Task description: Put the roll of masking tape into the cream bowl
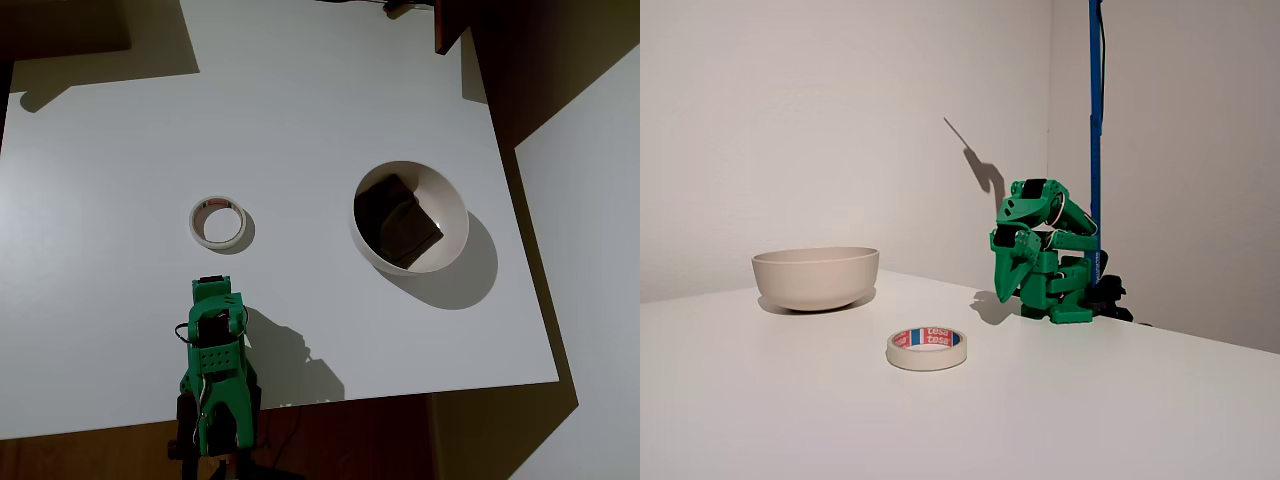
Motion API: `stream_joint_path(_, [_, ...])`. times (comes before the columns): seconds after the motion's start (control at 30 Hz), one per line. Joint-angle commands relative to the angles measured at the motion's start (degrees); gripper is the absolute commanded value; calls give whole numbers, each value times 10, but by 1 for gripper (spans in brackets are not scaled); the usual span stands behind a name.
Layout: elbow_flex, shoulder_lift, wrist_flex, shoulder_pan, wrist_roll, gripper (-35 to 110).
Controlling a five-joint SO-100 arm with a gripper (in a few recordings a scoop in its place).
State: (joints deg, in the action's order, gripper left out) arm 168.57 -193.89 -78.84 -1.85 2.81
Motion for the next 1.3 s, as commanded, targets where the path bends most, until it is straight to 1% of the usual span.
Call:
stream_joint_path(0.0, [-16,-4,-6,-10,-1,-8])
stream_joint_path(0.4, [-16,-4,-6,-9,0,-8])
stream_joint_path(0.57, [-35,-4,18,33,-13,-8])
stream_joint_path(0.67, [-67,6,21,29,-12,-8])
stream_joint_path(0.87, [-186,175,23,15,8,-8])
stream_joint_path(0.97, [-230,225,11,-4,11,-8])
stream_joint_path(1.07, [-284,278,-3,-4,11,-8])
stream_joint_path(1.27, [-398,458,-11,16,5,-8])
